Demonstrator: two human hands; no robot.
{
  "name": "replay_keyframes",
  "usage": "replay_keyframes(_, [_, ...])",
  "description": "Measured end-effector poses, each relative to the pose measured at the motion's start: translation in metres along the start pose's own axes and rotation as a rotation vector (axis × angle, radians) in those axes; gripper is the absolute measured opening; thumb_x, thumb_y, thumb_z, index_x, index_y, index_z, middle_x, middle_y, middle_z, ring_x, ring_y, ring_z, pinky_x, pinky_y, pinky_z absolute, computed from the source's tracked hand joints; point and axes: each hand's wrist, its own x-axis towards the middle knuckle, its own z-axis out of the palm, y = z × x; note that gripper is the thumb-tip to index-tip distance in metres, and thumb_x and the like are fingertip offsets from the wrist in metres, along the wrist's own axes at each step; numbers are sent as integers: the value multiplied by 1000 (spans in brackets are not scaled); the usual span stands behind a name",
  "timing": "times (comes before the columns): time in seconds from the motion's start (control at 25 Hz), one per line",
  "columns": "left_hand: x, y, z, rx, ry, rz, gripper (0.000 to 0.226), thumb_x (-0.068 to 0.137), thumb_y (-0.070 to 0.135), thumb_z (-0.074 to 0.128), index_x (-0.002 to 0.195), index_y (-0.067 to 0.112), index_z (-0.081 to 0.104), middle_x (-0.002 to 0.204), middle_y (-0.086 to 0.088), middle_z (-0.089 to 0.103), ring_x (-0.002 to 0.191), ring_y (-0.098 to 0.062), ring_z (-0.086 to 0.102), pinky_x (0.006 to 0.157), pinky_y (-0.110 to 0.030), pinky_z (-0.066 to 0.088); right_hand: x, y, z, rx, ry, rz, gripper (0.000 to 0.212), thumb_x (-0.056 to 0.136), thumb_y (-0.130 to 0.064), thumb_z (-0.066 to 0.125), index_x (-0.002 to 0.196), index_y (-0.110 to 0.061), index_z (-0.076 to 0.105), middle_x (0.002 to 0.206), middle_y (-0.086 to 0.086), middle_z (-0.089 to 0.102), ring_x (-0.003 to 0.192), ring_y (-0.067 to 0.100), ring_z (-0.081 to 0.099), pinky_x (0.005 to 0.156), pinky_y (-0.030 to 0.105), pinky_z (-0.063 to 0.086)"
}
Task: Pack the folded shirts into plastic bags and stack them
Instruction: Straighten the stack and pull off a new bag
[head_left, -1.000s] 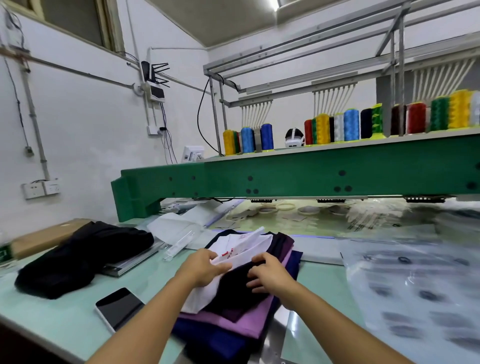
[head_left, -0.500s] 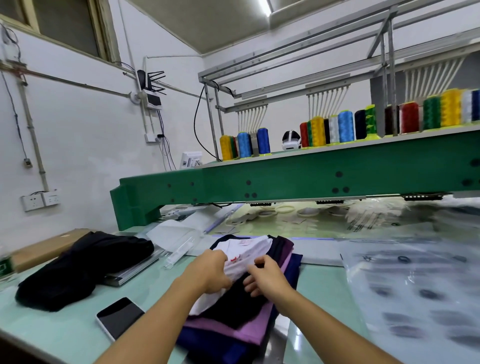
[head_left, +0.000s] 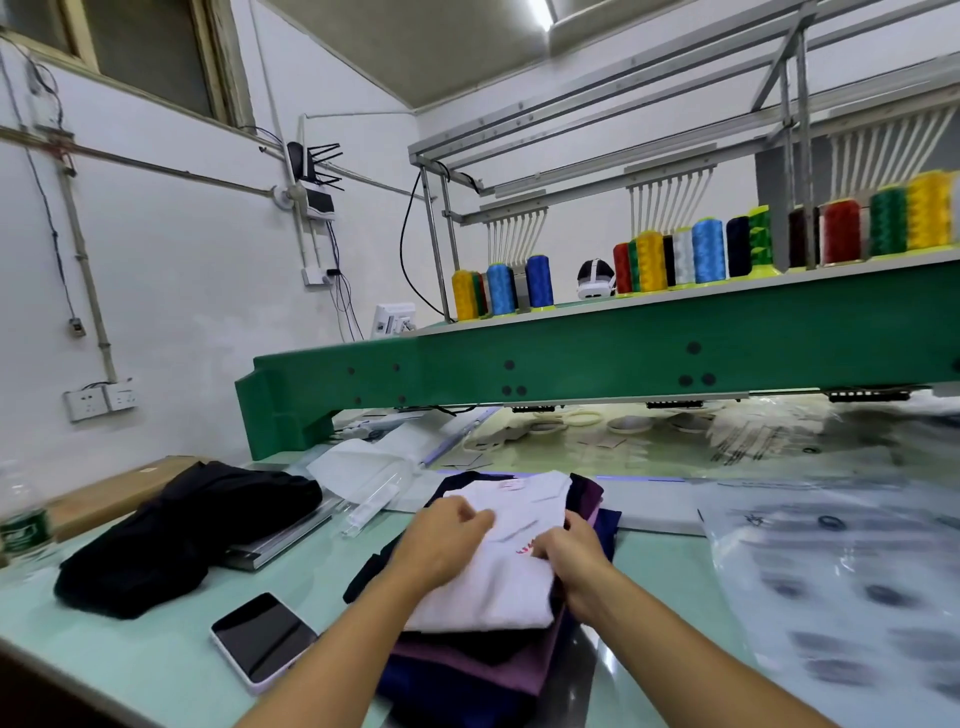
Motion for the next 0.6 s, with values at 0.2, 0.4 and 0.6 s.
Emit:
replay_keyframes(0.2, [11, -45, -1, 230, -83, -350, 54, 82, 69, 58, 93, 16, 52, 92, 3, 59, 88, -20, 61, 66, -31, 42, 9, -16, -27, -39, 26, -38, 61, 65, -1, 54, 121, -26, 49, 116, 11, 63, 87, 29, 63, 63, 31, 50])
replay_keyframes(0.4, [9, -38, -1, -57, -157, -361, 52, 64, 59, 82, 89, 20, 58, 94, 7, 61, 82, -11, 59, 62, -27, 42, 11, -5, -32, -204, -158, -11, 73, 79, 8, 53, 142, -28, 52, 138, 9, 50, 113, 30, 59, 93, 39, 56])
replay_keyframes(0.6, [12, 5, 3, -35, -105, 12, 16, 74, 23, 70, 85, 13, 66, 91, -5, 69, 79, -15, 61, 67, -30, 46, 1, -17, -13, -475, -216, -152, 56, 88, 3, 37, 135, -19, 58, 122, 8, 56, 98, 17, 51, 63, 17, 41])
